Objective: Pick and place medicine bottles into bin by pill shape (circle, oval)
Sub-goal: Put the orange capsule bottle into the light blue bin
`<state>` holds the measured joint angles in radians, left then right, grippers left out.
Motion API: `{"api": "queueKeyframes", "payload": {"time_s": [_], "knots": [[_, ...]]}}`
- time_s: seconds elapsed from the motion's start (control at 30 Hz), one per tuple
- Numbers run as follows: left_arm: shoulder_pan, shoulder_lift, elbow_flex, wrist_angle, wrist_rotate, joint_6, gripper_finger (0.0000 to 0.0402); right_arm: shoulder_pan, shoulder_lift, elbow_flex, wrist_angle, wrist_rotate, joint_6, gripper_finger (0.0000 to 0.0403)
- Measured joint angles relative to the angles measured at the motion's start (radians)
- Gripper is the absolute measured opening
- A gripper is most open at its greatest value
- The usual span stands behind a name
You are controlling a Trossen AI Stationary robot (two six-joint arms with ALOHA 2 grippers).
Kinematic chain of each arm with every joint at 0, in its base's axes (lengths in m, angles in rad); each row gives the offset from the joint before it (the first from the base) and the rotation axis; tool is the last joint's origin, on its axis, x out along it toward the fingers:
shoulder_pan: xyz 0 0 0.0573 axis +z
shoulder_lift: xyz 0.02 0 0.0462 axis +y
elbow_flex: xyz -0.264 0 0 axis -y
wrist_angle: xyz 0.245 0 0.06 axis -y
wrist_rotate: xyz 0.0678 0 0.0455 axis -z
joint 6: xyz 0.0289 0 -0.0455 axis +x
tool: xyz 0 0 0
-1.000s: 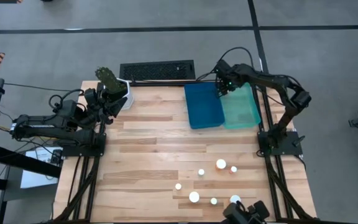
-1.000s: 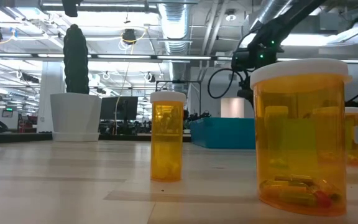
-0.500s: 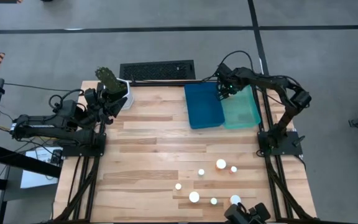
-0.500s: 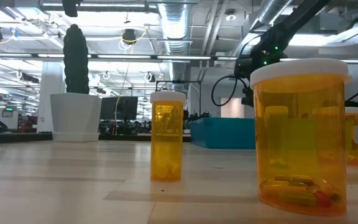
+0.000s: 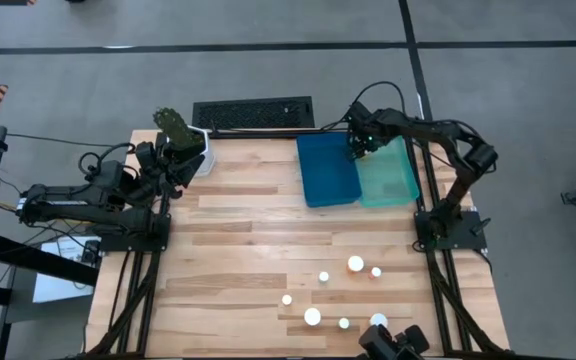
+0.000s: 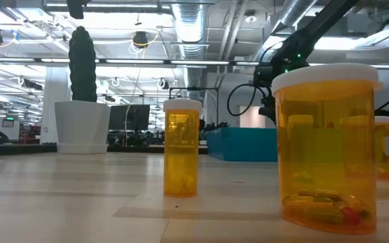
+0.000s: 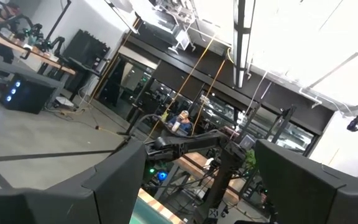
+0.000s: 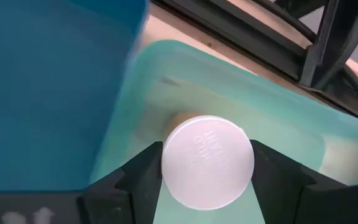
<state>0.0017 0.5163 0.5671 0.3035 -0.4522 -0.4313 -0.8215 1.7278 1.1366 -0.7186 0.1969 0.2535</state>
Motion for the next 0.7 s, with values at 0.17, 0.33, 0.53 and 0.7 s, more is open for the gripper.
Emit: {"api": "queueKeyframes", "payload": {"time_s": [0.17, 0.33, 0.53, 0.7], "knots": [[0.000, 0.000, 0.000, 0.000, 0.000, 0.000, 0.0297, 0.001, 0.001, -0.001, 0.010, -0.008, -0.009, 0.0230], [0.000, 0.000, 0.000, 0.000, 0.000, 0.000, 0.0297, 0.001, -0.014, -0.001, 0.014, -0.017, -0.032, 0.0234], [0.000, 0.000, 0.000, 0.001, 0.000, -0.001, 0.0297, 0.001, -0.014, 0.005, 0.005, -0.019, -0.052, 0.0271], [0.000, 0.000, 0.000, 0.001, 0.000, -0.001, 0.0297, 0.001, -0.014, 0.006, -0.012, -0.019, -0.071, 0.0306]]}}
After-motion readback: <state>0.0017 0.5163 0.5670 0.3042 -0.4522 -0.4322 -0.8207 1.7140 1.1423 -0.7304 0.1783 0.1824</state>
